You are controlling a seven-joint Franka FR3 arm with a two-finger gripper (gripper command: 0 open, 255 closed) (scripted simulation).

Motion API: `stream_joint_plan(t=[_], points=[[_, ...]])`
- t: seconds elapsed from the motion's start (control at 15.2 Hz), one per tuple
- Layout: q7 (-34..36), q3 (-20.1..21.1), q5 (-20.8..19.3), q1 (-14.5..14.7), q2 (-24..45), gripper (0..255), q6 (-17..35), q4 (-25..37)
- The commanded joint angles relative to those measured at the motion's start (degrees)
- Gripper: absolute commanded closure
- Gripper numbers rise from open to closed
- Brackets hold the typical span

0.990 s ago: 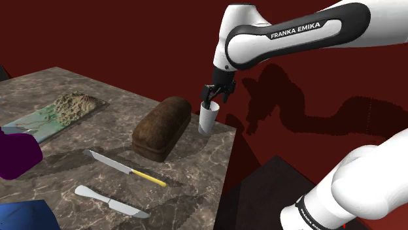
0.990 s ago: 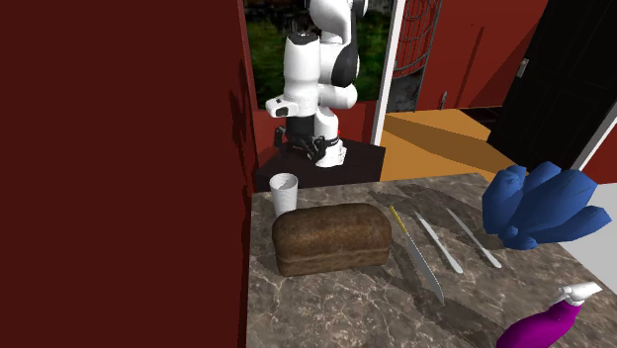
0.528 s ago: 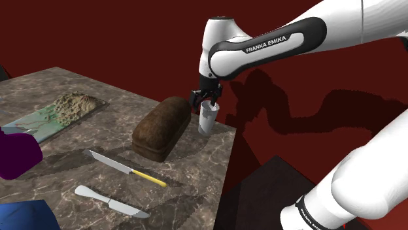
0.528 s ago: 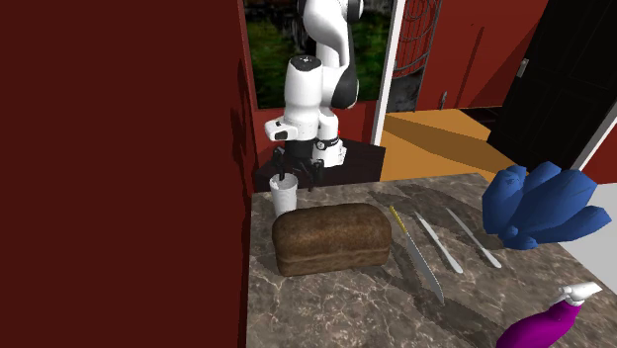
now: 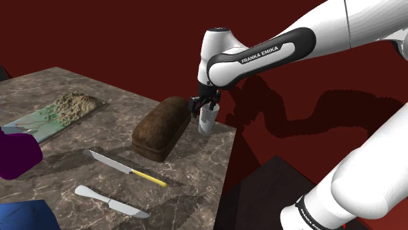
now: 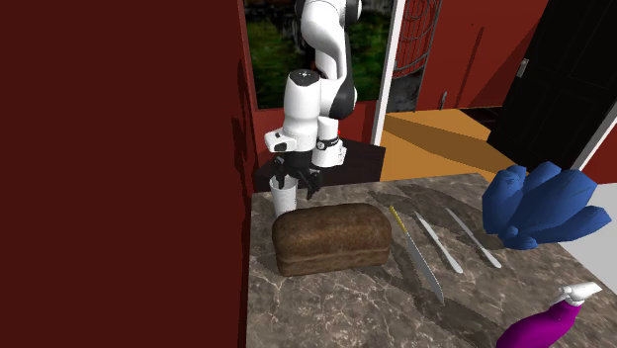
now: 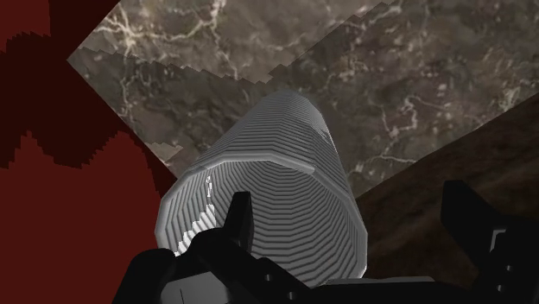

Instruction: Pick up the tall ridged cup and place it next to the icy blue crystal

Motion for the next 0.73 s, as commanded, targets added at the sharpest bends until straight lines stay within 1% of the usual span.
stream_joint_plan(t=[0.0, 0.2, 0.26, 0.66], points=[[0.02, 0.00, -0.02, 0.00, 0.05, 0, 0.07, -0.01], [0.02, 0.00, -0.02, 0.00, 0.04, 0, 0.06, -0.01], [0.02, 0.00, -0.02, 0.00, 0.04, 255, 0.06, -0.01], [0.03, 0.00, -0.02, 0.00, 0.05, 255, 0.06, 0.00]])
